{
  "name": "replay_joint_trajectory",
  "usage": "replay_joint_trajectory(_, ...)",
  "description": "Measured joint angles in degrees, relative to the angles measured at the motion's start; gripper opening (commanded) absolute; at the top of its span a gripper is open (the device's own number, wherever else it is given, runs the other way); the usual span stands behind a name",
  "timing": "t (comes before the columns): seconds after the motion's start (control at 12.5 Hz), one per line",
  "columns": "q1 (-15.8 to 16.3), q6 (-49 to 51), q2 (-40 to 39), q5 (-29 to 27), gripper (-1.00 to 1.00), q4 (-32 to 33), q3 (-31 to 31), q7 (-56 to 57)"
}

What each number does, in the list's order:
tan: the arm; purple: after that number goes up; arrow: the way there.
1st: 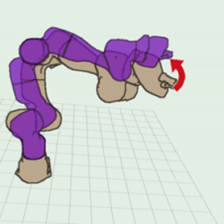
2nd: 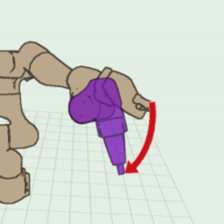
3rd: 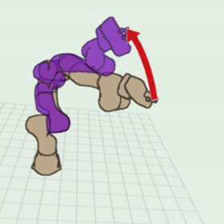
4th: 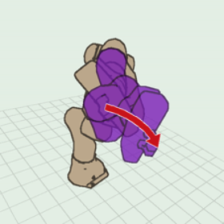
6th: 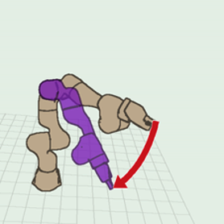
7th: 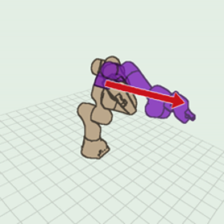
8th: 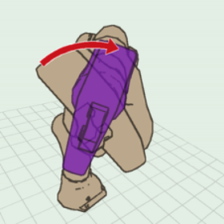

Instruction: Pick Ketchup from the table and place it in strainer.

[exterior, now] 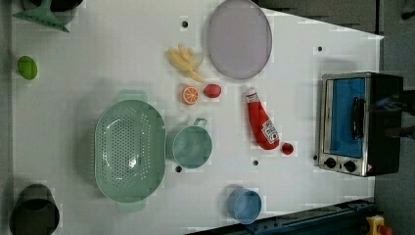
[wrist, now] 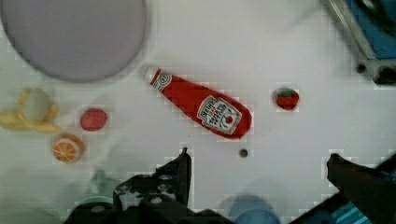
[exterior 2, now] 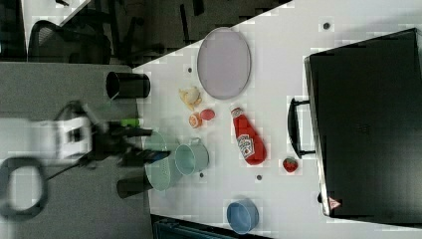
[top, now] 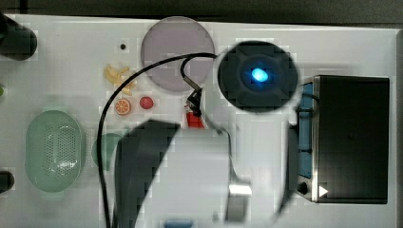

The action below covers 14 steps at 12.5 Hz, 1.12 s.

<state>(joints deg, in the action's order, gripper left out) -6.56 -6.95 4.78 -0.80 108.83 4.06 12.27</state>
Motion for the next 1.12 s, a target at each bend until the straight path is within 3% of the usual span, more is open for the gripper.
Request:
replay_joint_trajectory(0.48, 0.6, -16.7, -6.7, -1.2, 1.00, 17.8, 0.9, 23.8)
replay_joint_trajectory(0.88, 0.4, -31.7, -8.7, -0.8, 1.00, 24.5, 1.5, 35.0)
replay_joint_trajectory(1.12, 1.0, -37.7, -12.3, 2.5, 1.00, 25.1, 1.4, 37.4)
